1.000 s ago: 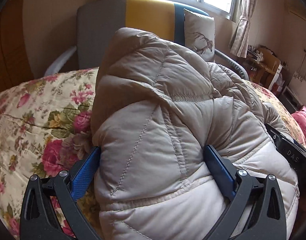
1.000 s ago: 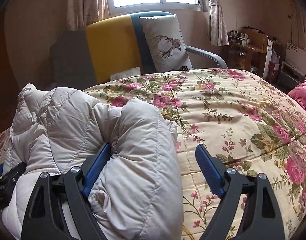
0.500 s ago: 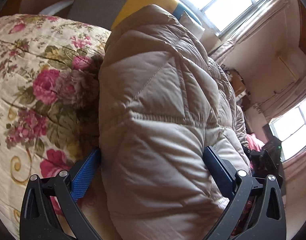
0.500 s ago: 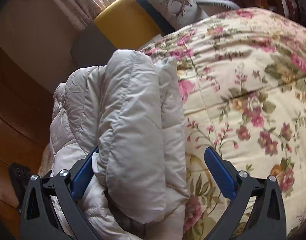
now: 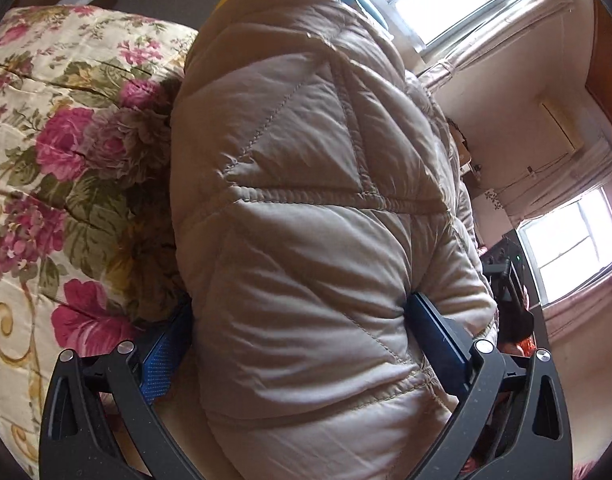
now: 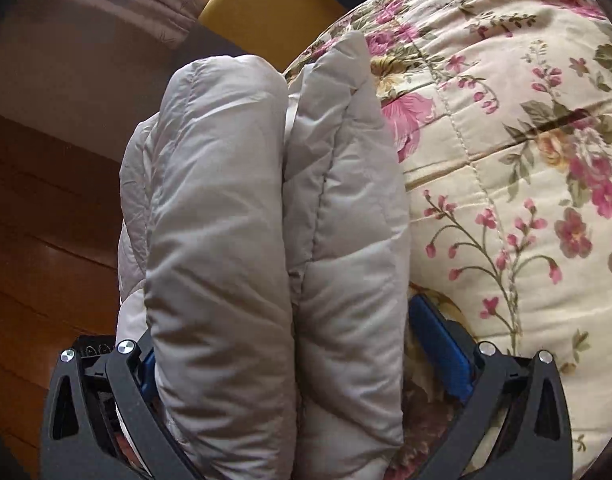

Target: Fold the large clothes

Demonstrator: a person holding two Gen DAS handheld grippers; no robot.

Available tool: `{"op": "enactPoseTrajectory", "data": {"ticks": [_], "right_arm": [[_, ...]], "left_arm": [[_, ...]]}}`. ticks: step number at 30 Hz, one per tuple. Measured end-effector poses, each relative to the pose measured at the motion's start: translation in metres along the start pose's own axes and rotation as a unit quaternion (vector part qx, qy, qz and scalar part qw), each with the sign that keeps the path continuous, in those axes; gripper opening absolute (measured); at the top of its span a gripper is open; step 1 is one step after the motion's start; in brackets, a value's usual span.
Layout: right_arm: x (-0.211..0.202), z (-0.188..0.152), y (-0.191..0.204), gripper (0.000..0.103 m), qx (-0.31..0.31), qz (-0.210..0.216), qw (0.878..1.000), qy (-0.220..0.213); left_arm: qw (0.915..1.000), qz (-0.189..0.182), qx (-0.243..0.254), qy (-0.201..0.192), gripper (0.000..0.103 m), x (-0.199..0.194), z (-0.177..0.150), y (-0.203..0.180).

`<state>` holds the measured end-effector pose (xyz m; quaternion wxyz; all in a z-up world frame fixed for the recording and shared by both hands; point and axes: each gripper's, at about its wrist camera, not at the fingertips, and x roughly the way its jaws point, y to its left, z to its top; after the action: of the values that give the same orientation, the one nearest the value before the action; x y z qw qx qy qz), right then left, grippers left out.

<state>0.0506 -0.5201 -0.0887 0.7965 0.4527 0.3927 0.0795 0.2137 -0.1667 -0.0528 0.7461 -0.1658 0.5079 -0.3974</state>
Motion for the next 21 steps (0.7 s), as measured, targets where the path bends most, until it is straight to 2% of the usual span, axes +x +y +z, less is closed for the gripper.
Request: {"op": "enactPoseTrajectory", "data": {"ticks": [4, 8, 9, 12, 15, 21], "right_arm": [[0.010, 0.004, 0.004, 0.101, -0.023, 0.016, 1.000, 0.003], [0.009, -0.001, 0.009, 0.101, -0.044, 0.031, 0.999, -0.003], [0.009, -0.005, 0.011, 0.099, -0.047, 0.032, 0.998, -0.006], [0.008, -0.017, 0.015, 0.090, -0.043, 0.040, 0.998, -0.014], [0.002, -0.026, 0.017, 0.086, -0.039, 0.042, 0.998, -0.026], [-0.004, -0.038, 0.019, 0.085, -0.030, 0.052, 0.997, -0.041]], "left_arm": [[1.0000, -0.002, 0.001, 0.004, 0.100, 0.006, 0.003, -0.001], [0.9989, 0.013, 0.046, 0.000, 0.099, 0.007, -0.006, -0.021], [0.9985, 0.016, 0.053, -0.002, 0.098, 0.007, -0.006, -0.023], [0.9978, 0.021, 0.061, -0.016, 0.092, 0.004, -0.008, -0.030], [0.9962, 0.030, 0.076, -0.030, 0.086, -0.002, -0.013, -0.037], [0.9928, 0.045, 0.098, -0.052, 0.075, -0.017, -0.019, -0.044]]}}
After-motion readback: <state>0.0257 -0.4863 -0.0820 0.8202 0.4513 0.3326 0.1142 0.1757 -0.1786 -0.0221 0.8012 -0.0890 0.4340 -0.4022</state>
